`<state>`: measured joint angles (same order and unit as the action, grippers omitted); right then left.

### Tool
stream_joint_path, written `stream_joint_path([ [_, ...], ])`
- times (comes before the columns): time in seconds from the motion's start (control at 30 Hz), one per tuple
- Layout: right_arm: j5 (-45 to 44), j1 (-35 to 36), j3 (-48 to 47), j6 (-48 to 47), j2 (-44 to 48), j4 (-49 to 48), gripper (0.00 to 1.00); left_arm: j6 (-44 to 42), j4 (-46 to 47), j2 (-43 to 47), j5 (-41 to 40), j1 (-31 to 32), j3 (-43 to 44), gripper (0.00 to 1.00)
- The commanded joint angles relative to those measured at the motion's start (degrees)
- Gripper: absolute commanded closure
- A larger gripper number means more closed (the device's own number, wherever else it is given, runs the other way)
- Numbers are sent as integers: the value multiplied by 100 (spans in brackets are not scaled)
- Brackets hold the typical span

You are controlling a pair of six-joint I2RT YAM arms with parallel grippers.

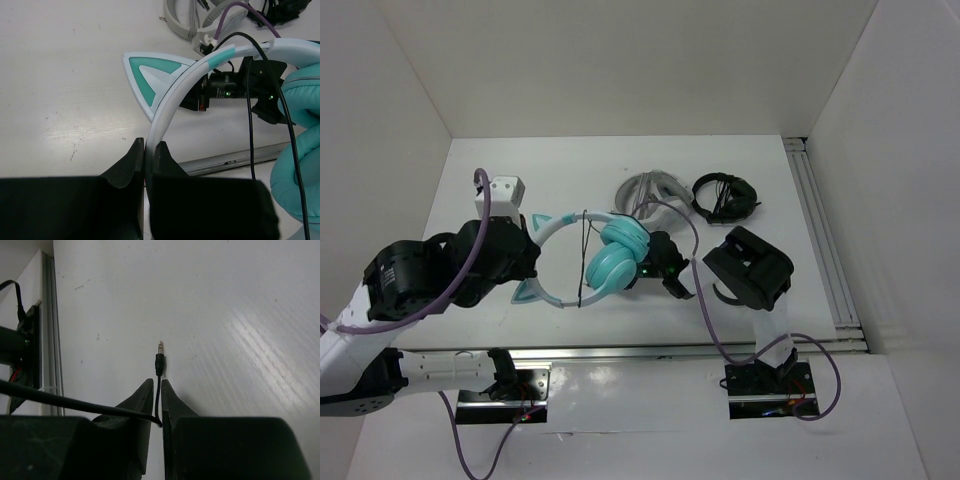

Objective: Wrap the headphones

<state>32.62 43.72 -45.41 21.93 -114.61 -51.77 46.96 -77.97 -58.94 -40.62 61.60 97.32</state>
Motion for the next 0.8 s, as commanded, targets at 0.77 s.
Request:
stream_joint_path([
  [0.77, -142, -22, -363, 812, -887, -1380, 74, 621, 590, 286, -271, 18, -398, 100],
])
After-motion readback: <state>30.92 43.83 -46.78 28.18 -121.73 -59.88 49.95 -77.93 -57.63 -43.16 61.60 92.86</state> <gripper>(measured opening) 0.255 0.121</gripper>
